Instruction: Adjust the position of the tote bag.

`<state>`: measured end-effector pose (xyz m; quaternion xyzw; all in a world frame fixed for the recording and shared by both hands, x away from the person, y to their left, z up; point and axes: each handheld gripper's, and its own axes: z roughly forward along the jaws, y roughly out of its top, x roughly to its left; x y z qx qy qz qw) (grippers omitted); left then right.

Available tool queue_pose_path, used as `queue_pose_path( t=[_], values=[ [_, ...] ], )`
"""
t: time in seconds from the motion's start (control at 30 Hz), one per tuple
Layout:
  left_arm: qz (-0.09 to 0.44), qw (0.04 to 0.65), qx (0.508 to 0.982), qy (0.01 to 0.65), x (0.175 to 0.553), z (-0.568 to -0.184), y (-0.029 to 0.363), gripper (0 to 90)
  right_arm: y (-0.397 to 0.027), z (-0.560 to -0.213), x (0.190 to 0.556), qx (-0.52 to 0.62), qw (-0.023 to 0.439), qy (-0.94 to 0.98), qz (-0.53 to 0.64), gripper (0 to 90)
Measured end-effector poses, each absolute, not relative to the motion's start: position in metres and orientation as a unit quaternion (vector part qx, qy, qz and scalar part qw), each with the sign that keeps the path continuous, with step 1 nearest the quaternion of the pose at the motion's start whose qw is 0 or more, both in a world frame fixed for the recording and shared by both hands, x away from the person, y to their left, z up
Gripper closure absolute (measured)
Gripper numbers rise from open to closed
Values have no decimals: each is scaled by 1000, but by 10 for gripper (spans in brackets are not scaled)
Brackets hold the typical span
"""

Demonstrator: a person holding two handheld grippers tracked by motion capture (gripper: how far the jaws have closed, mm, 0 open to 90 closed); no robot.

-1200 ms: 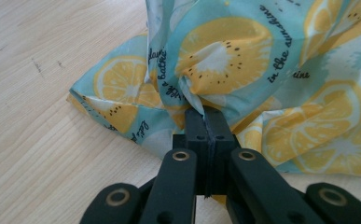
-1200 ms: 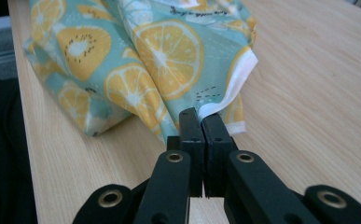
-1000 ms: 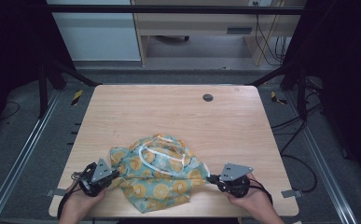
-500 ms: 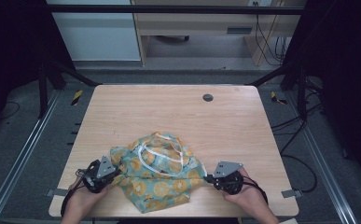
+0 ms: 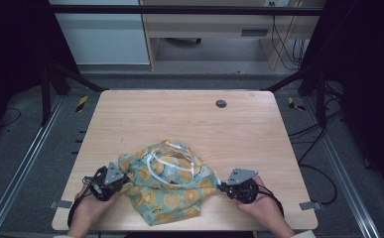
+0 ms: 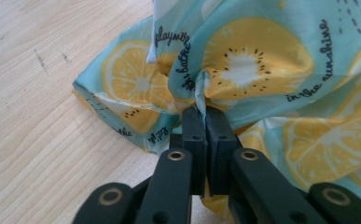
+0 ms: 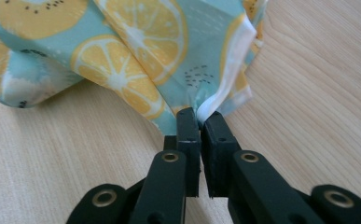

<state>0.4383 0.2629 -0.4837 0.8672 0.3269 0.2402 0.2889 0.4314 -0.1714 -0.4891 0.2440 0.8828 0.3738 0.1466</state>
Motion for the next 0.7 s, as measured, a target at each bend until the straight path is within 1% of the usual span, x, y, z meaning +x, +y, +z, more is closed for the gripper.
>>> queue_pose_path(
  t=[0.07, 0.1, 0.13, 0.17, 0.33, 0.37, 0.5, 0.53, 0.6, 0.7],
  values=[
    [244, 294, 862, 333, 438, -483, 265, 827, -173, -489, 432, 250, 148, 880, 375, 815],
    [245, 298, 859, 337, 437, -482, 266, 772, -175, -488, 431, 258, 150, 876, 379, 766],
    [247, 303, 855, 341, 437, -481, 268, 772, -175, -488, 431, 258, 150, 876, 379, 766],
    [249, 312, 848, 349, 436, -480, 268, 735, -177, -487, 431, 262, 152, 875, 379, 735],
    [250, 332, 831, 368, 432, -474, 273, 521, -186, -481, 426, 289, 162, 860, 389, 501],
    [250, 337, 828, 371, 431, -473, 274, 485, -188, -480, 424, 295, 164, 857, 389, 433],
    [244, 358, 820, 375, 425, -468, 277, 366, -197, -476, 415, 317, 168, 852, 382, 256],
    [242, 362, 819, 373, 424, -467, 278, 366, -197, -476, 415, 317, 168, 852, 382, 256],
    [241, 372, 814, 374, 421, -465, 279, 329, -200, -473, 413, 317, 166, 851, 385, 207],
    [239, 384, 810, 373, 416, -462, 279, 298, -200, -465, 410, 315, 165, 847, 396, 173]
  ],
)
